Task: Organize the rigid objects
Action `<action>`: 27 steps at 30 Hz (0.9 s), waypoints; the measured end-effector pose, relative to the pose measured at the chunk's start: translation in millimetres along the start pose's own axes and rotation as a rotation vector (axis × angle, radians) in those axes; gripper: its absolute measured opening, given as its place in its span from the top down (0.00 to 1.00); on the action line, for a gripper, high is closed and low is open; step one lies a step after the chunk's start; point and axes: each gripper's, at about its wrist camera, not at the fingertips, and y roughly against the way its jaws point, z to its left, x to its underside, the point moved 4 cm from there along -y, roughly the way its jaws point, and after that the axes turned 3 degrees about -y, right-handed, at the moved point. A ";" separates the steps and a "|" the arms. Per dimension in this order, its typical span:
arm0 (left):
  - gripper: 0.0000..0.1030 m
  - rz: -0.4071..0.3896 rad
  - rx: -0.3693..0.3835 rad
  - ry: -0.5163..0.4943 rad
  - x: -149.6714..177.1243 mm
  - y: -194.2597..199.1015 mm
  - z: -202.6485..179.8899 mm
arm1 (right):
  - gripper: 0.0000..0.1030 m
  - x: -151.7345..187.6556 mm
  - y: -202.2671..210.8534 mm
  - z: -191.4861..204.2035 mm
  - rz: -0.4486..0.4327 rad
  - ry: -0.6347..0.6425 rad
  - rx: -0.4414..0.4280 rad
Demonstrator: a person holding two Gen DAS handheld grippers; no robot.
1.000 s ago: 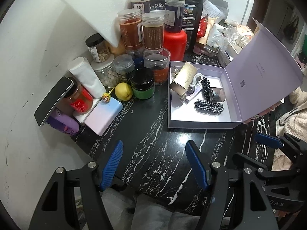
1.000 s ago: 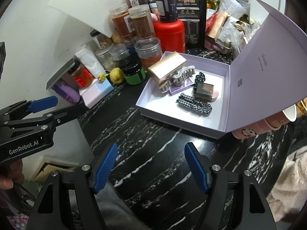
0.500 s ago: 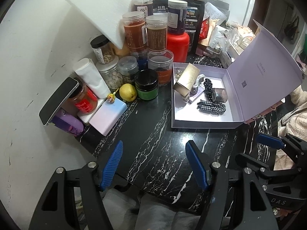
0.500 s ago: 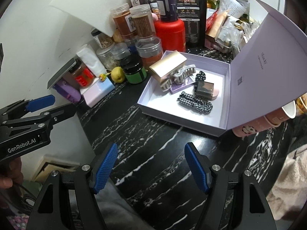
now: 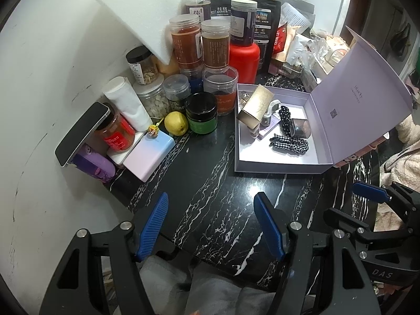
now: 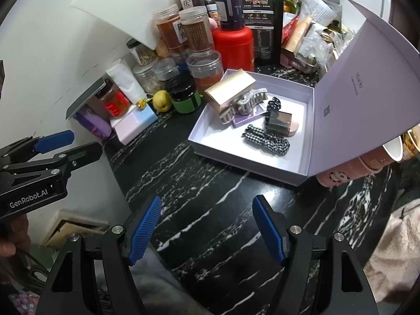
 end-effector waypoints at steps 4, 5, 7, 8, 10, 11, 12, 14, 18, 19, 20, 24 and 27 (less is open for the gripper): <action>0.35 0.000 -0.002 0.003 0.8 1.2 0.6 | 0.29 0.6 0.1 0.8 0.000 -0.004 0.001; 0.35 -0.001 -0.004 0.005 1.1 2.0 0.7 | 0.29 0.4 0.0 0.6 0.000 -0.004 0.001; 0.35 -0.003 -0.008 0.007 0.9 2.7 1.0 | 0.29 0.6 0.0 0.5 0.001 -0.005 0.000; 0.35 -0.004 -0.009 0.006 0.8 3.0 1.1 | 0.29 1.0 0.3 0.2 0.002 -0.005 0.000; 0.35 -0.003 -0.012 0.008 0.8 2.7 1.6 | 0.29 0.9 0.0 0.2 0.002 -0.004 -0.001; 0.35 -0.003 -0.011 0.009 1.0 2.4 1.7 | 0.29 1.2 0.2 -0.3 0.003 -0.004 -0.002; 0.35 -0.001 -0.009 0.010 1.2 2.0 1.6 | 0.29 1.7 0.1 -0.6 0.004 -0.003 -0.002; 0.35 0.001 -0.009 0.012 1.2 1.4 1.4 | 0.29 2.2 -0.4 -0.7 0.007 -0.003 -0.002; 0.35 0.003 -0.009 0.014 1.0 1.2 1.0 | 0.29 2.5 -1.6 -1.6 0.012 0.001 -0.004; 0.35 0.004 -0.009 0.015 1.0 1.1 1.1 | 0.29 2.2 -1.8 -1.6 0.013 0.002 -0.004; 0.35 0.005 -0.009 0.016 0.8 0.9 1.1 | 0.29 2.0 -2.0 -1.6 0.013 0.003 -0.004; 0.35 0.008 -0.014 0.019 0.6 0.1 1.7 | 0.29 1.4 -3.6 -1.2 0.017 0.003 -0.006; 0.35 0.008 -0.017 0.019 0.4 -0.2 2.0 | 0.29 0.6 -5.0 -1.0 0.021 0.005 -0.007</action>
